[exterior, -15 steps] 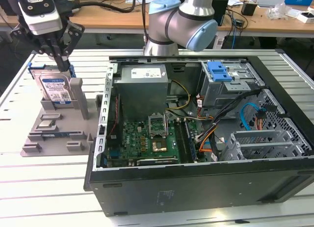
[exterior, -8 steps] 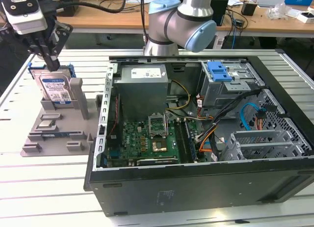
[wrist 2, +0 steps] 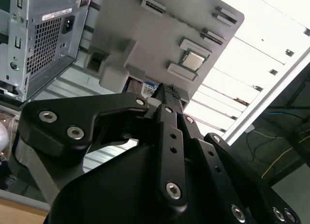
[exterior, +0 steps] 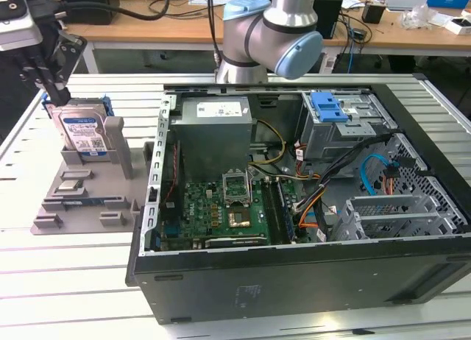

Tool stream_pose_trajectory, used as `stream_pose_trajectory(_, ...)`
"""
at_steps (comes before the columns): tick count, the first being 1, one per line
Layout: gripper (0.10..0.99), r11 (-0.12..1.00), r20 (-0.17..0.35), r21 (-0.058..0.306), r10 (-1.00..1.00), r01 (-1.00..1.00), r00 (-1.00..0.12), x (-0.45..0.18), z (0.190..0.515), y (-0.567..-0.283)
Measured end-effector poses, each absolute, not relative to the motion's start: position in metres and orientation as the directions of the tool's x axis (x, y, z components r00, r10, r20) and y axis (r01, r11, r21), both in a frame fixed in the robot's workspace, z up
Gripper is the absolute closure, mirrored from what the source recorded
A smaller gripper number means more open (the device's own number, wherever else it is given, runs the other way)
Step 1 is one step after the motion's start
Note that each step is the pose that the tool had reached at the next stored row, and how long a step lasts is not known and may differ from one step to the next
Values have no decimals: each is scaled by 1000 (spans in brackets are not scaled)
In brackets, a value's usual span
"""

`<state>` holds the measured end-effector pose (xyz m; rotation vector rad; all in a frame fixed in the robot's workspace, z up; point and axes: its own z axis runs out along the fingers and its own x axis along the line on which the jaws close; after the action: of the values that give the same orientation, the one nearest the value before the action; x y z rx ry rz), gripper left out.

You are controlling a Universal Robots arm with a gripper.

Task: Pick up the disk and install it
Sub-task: 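Reach for the disk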

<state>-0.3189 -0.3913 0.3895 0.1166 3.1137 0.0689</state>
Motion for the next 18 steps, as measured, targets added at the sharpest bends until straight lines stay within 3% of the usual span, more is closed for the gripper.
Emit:
stream_pose_trajectory(11, 984, 996, -23, 45, 75, 74, -997, -345, 386, -382)
stream_pose_trajectory(18, 984, 996, -24, 42, 75, 74, -997, -359, 373, -360)
